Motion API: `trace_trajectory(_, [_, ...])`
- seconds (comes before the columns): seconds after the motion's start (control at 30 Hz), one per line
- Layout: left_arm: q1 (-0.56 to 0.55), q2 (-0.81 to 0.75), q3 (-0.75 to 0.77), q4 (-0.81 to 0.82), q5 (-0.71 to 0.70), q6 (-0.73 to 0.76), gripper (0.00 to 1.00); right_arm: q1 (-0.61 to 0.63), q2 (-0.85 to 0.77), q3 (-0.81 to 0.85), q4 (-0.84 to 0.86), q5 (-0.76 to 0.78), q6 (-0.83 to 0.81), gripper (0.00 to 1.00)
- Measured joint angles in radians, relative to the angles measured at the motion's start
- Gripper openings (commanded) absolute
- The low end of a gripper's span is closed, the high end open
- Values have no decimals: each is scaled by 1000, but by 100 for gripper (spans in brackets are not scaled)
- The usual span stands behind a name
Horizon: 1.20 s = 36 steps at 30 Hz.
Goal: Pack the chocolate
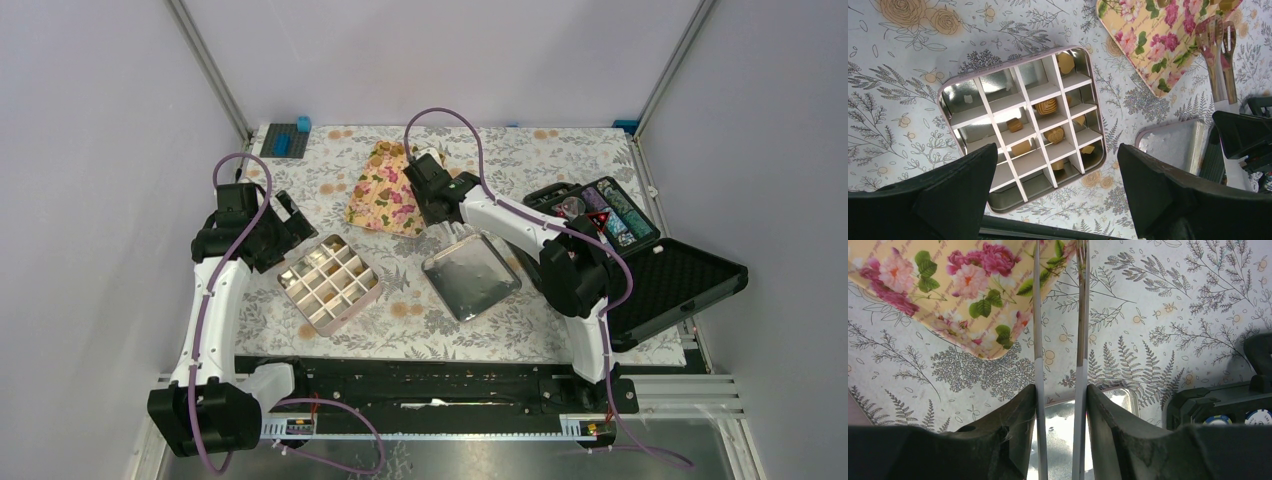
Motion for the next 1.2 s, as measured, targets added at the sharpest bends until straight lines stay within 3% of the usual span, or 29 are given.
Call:
trace_trajectory(0.5, [0, -13, 0, -16, -5, 0, 99, 0, 50, 18, 0, -3, -18, 45])
trace_trajectory(0.8, [0, -14, 0, -16, -6, 0, 99, 0, 65, 20, -1, -1, -38, 33])
trace_trajectory(1.2, [0, -29, 0, -16, -12, 0, 99, 2, -1, 21, -8, -78, -17, 26])
